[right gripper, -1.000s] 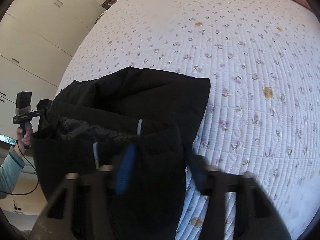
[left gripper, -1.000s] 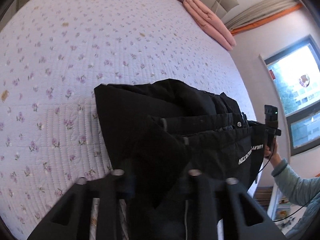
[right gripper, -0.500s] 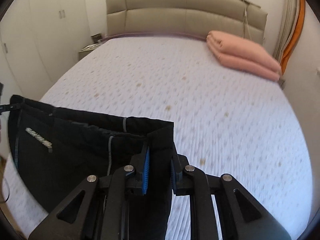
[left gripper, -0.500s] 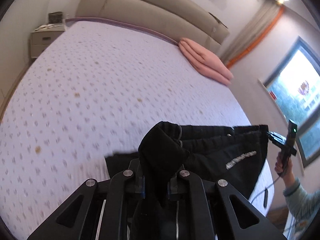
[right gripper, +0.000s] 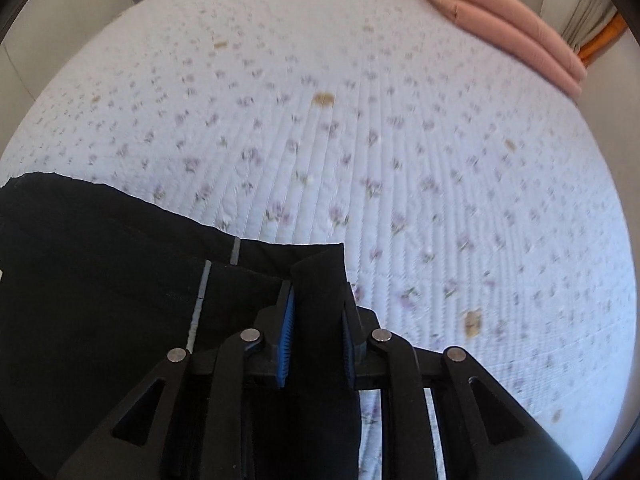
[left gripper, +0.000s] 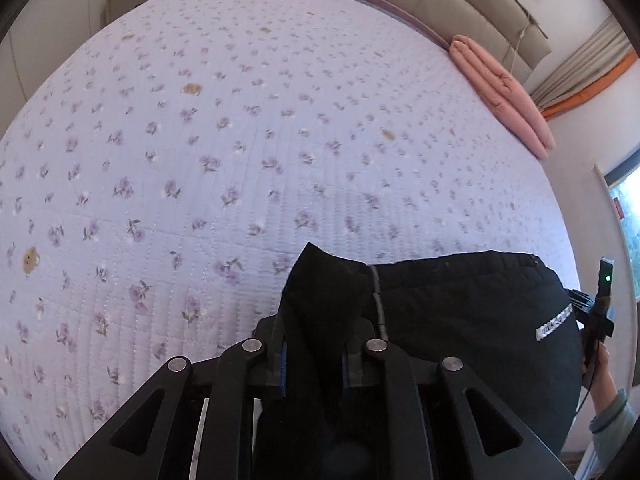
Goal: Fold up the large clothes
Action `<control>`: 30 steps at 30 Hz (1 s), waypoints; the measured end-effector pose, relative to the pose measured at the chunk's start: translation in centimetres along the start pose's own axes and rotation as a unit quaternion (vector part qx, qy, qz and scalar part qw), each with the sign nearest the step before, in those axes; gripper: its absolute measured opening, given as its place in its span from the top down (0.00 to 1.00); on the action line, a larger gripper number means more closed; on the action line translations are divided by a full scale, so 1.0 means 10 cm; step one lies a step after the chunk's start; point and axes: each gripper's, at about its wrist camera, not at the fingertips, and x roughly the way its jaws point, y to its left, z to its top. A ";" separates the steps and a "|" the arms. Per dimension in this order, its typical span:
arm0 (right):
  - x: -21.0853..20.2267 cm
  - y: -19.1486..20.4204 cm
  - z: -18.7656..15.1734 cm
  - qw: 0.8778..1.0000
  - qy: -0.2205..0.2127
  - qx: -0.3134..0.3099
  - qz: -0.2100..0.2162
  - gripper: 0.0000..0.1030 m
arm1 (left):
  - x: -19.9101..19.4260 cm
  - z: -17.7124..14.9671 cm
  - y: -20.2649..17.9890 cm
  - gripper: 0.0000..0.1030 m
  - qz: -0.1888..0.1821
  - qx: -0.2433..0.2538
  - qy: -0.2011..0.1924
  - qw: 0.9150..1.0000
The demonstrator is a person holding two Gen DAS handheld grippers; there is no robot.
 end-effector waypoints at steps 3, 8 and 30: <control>0.06 -0.03 0.02 1.000 0.008 0.013 0.003 0.77 | 0.06 0.02 0.09 0.76 -0.004 -0.012 0.002 1.000; -0.02 -0.15 -0.02 0.999 0.013 0.029 0.000 0.49 | -0.16 -0.02 0.12 0.33 0.041 -0.011 -0.017 0.999; -1.71 1.41 -1.03 0.990 -0.054 0.031 0.123 0.43 | -1.24 -1.49 -1.84 0.32 -0.022 0.125 -0.034 0.991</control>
